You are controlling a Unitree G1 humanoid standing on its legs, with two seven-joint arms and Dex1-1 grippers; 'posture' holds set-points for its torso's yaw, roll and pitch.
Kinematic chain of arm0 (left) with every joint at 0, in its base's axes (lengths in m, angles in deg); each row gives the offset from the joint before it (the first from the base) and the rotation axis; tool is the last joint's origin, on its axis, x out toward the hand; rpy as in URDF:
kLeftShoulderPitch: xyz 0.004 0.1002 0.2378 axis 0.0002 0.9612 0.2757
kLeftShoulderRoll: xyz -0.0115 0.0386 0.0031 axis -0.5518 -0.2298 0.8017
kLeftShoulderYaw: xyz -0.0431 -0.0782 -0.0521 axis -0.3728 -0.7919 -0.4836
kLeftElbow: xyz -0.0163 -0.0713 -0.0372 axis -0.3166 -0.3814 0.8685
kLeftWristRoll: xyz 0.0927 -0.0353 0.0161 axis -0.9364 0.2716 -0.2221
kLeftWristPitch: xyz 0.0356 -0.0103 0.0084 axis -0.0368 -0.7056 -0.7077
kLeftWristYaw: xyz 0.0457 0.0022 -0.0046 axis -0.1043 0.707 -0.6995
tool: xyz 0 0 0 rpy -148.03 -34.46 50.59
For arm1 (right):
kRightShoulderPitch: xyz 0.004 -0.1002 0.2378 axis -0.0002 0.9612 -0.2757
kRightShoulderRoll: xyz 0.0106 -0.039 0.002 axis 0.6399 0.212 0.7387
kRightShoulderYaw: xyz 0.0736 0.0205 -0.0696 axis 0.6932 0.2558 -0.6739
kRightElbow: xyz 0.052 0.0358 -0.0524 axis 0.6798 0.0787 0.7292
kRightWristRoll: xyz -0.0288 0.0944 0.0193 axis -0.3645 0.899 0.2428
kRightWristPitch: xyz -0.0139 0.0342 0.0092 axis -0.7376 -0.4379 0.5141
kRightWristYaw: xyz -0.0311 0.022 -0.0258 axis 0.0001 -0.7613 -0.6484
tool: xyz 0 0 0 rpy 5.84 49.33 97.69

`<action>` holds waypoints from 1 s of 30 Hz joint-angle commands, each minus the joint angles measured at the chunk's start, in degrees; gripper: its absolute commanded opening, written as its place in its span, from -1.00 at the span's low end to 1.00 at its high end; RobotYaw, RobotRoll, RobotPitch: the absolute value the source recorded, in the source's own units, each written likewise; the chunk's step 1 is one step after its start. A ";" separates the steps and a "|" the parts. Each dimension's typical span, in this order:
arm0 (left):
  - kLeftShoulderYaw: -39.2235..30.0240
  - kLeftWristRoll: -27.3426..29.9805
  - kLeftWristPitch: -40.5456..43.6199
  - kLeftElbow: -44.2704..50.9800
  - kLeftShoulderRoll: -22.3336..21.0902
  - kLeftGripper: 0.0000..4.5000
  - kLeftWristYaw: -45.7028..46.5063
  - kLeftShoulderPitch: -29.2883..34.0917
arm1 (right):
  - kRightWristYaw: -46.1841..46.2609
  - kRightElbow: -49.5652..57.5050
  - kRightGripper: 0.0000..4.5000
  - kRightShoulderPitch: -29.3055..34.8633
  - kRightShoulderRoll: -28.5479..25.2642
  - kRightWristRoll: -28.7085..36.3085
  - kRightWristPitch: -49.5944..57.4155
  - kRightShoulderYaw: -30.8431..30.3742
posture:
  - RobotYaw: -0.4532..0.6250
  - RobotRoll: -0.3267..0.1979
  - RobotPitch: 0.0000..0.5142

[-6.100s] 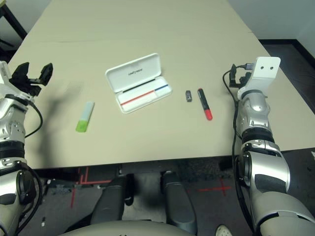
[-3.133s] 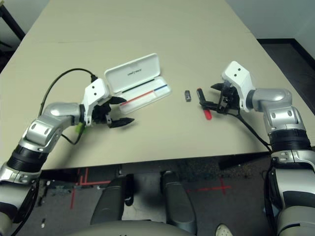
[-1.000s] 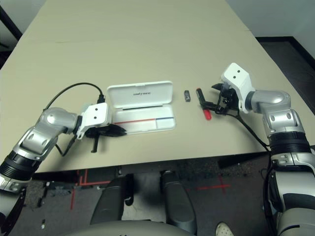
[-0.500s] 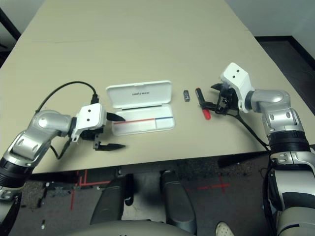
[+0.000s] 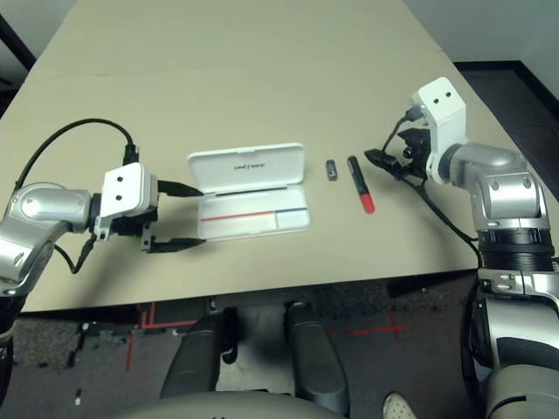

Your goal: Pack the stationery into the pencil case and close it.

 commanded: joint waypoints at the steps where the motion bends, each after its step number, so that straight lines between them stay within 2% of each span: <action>1: 0.66 0.12 0.08 0.35 -0.33 1.00 0.28 0.13 | 5.16 3.73 1.00 -1.32 3.01 1.02 9.81 1.75 | -0.24 0.25 -0.12; 6: 1.21 -0.27 -0.12 0.36 -0.07 1.00 0.57 0.24 | 11.08 5.43 1.00 -2.24 8.49 1.59 16.45 3.93 | -0.23 0.25 -0.13; 10: 1.36 -0.36 -0.03 0.69 -0.08 1.00 0.79 0.50 | 13.50 6.55 1.00 -1.87 10.59 2.18 18.92 4.37 | -0.21 0.25 -0.13; 17: 1.61 -0.05 0.50 1.57 0.12 1.00 1.45 0.72 | 15.61 6.82 1.00 0.50 12.16 2.23 20.41 2.86 | -0.18 0.25 -0.16; 23: 1.53 0.39 1.20 2.23 0.28 1.00 1.84 0.38 | 16.58 5.61 1.00 3.43 13.11 1.67 17.95 0.86 | -0.17 0.25 -0.17; 30: 1.42 0.60 1.60 2.81 0.18 1.00 2.12 0.45 | 17.00 3.68 1.00 3.99 13.02 1.51 15.90 0.32 | -0.15 0.25 -0.18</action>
